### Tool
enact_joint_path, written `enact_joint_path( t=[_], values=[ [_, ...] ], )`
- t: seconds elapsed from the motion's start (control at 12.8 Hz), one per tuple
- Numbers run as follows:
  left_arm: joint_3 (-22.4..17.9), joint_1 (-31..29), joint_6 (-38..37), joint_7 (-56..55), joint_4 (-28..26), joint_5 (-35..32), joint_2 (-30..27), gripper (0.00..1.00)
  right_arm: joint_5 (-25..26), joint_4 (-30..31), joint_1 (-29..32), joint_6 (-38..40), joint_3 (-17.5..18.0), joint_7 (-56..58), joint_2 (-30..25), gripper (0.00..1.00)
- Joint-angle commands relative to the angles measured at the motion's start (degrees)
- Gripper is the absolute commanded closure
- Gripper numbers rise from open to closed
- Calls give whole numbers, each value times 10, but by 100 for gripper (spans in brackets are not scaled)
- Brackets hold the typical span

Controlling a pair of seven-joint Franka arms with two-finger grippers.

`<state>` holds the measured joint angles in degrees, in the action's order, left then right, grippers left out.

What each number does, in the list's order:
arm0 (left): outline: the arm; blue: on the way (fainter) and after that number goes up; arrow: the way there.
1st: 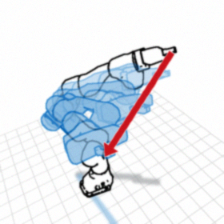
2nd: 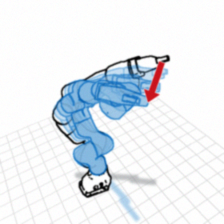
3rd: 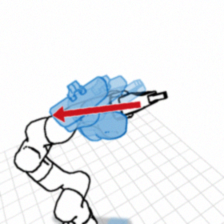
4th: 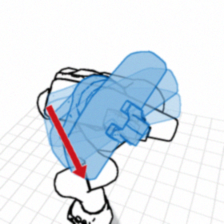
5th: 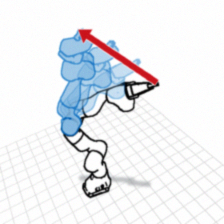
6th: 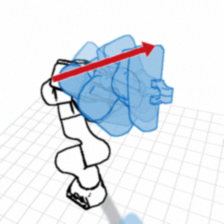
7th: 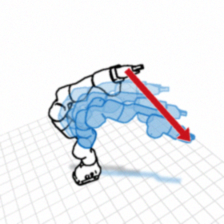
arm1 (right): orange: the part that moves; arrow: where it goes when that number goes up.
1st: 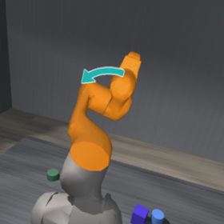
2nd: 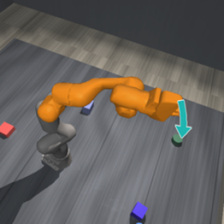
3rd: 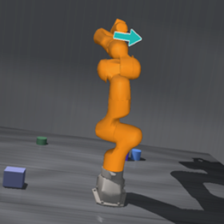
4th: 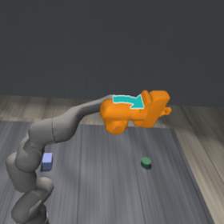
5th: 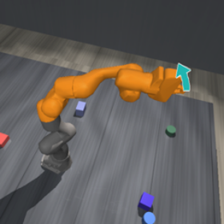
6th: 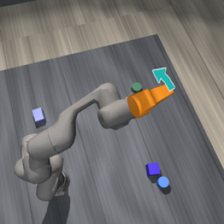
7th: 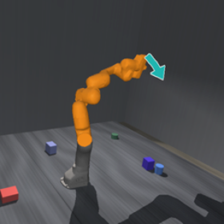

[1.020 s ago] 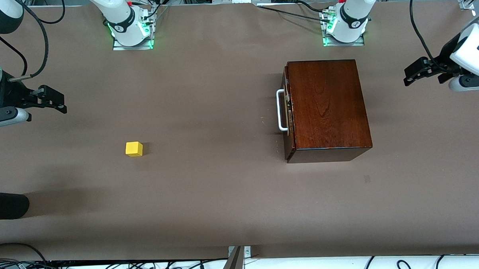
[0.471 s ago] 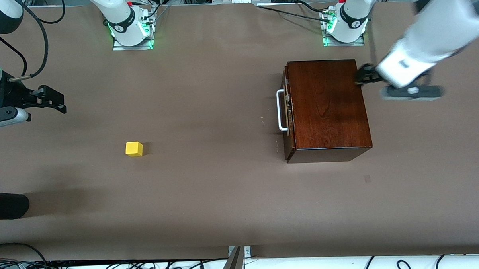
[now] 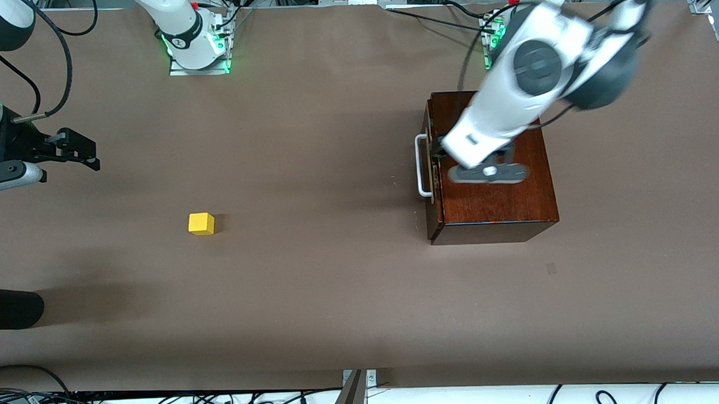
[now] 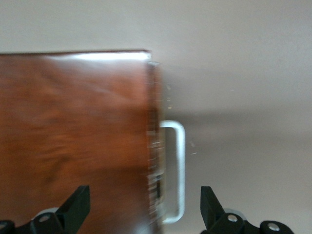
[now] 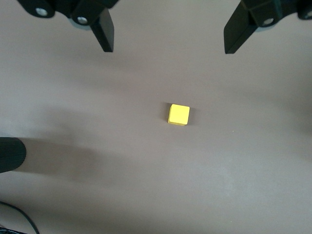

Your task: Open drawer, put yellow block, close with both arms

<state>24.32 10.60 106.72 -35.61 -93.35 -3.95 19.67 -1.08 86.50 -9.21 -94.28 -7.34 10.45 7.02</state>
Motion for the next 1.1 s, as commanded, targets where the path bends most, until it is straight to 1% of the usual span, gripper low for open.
enact_joint_path(
  t=[0.0, 0.16, 0.31, 0.39, 0.63, 1.02],
  values=[
    [-2, 87, 23, -150, 20, -90, 55, 0, -9, -12, 3, 10, 0, 12, 4, 0],
    [-4, 137, 24, -222, 31, -161, 87, 0, -9, -12, 3, 10, 0, 12, 4, 0],
    [-4, 152, 24, -248, 31, -223, 111, 0, -9, -12, 2, 10, 0, 11, 3, 0],
    [-4, 154, 24, -248, 30, -242, 117, 0, -9, -12, 2, 10, 1, 9, 3, 0],
    [-5, 153, 18, -248, 29, -261, 126, 0, -9, -12, 2, 10, 0, 10, 3, 0],
    [-8, 152, -2, -249, 26, -261, 135, 0, -9, -12, 3, 10, 0, 13, 4, 0]
  ],
)
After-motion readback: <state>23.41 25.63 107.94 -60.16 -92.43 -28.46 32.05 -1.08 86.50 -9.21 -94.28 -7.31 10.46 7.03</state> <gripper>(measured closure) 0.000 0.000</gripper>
